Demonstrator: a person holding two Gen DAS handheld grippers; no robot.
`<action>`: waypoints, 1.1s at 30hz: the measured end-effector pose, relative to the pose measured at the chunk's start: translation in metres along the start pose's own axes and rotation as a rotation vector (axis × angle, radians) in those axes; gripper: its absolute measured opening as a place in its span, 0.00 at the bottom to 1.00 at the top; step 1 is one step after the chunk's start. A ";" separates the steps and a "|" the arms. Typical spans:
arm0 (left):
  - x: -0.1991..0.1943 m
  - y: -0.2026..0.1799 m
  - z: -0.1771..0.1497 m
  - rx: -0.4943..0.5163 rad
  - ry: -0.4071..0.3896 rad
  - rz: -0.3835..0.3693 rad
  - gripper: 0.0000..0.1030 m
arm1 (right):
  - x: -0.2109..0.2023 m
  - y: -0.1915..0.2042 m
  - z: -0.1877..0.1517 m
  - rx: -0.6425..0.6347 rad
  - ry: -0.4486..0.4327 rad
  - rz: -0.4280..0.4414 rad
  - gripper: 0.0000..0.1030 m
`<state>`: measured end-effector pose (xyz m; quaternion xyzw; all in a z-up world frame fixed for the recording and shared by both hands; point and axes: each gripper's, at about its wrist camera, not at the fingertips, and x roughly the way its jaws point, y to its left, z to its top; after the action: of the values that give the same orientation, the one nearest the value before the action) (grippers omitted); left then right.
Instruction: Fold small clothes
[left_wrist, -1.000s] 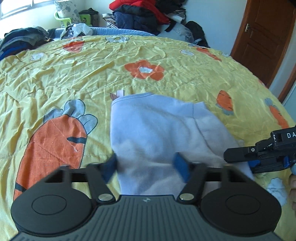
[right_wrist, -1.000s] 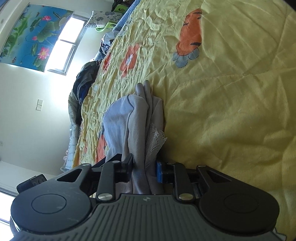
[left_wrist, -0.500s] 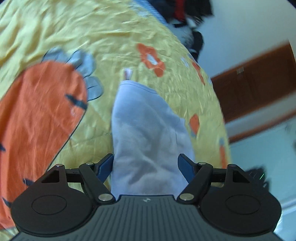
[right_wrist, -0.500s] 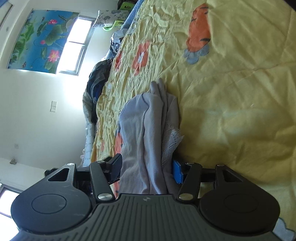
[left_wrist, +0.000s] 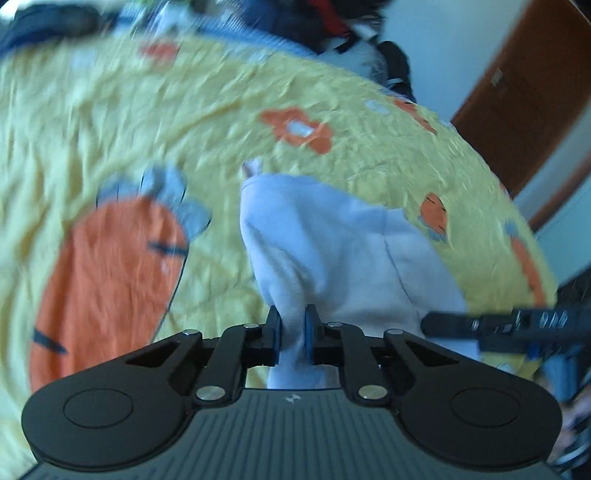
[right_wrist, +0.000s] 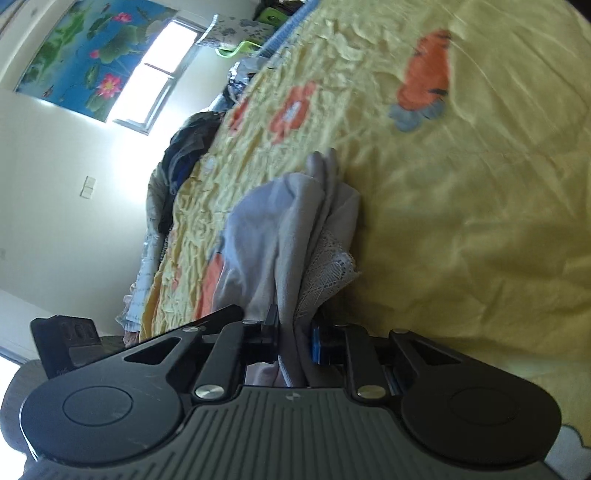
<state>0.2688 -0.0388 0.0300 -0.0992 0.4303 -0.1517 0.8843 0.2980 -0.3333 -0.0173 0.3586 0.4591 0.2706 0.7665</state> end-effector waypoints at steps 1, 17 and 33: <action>-0.005 -0.003 0.000 0.016 -0.014 0.005 0.11 | -0.002 0.005 0.000 -0.009 -0.003 0.010 0.19; -0.035 0.062 0.011 -0.038 -0.004 0.085 0.11 | 0.061 0.037 -0.006 0.069 0.063 0.139 0.19; -0.076 0.072 -0.052 -0.098 0.004 -0.010 0.31 | 0.017 0.021 -0.048 0.090 0.092 0.054 0.61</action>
<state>0.1963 0.0527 0.0321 -0.1439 0.4386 -0.1350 0.8767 0.2608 -0.2939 -0.0242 0.3923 0.4956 0.2864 0.7201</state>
